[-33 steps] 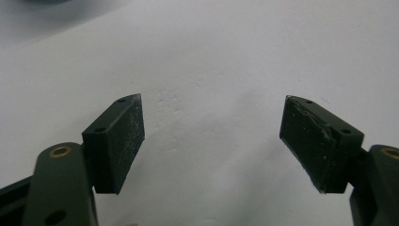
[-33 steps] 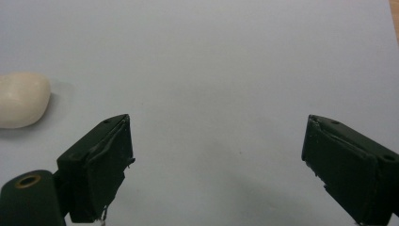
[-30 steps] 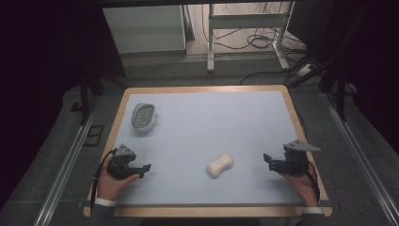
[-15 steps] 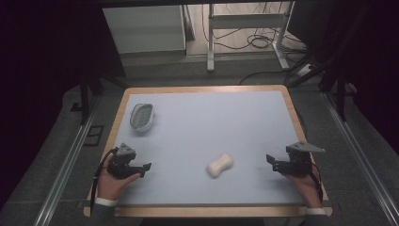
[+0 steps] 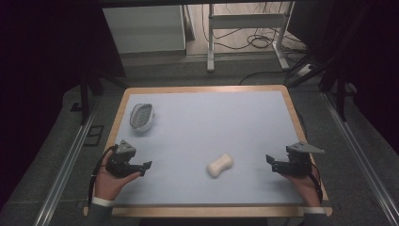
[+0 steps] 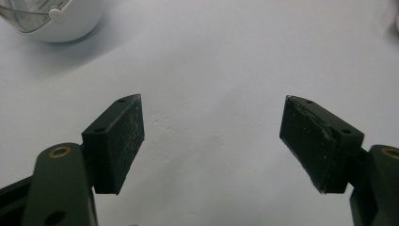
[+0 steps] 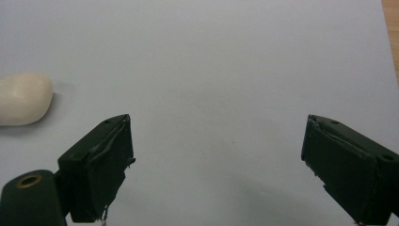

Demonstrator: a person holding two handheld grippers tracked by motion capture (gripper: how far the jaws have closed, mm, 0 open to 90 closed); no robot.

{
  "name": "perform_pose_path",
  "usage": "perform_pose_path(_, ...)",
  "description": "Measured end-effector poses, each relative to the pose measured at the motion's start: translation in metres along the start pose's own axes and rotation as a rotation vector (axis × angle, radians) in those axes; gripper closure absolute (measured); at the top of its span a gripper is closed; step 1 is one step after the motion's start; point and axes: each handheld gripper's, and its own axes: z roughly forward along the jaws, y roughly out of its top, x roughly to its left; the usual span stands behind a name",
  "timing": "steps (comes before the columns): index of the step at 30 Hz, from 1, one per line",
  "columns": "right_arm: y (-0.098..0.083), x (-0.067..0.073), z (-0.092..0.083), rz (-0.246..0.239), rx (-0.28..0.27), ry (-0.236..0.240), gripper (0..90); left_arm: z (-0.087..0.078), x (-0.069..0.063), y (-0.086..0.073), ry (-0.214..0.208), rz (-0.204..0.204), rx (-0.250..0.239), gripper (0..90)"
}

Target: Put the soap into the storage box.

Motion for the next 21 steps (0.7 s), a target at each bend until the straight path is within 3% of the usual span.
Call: perform_pose_path(21,-0.001,0.006,0.000,-0.020,0.008,0.002,9.4,0.001,-0.017,0.030,-0.007,0.060,0.035,22.6)
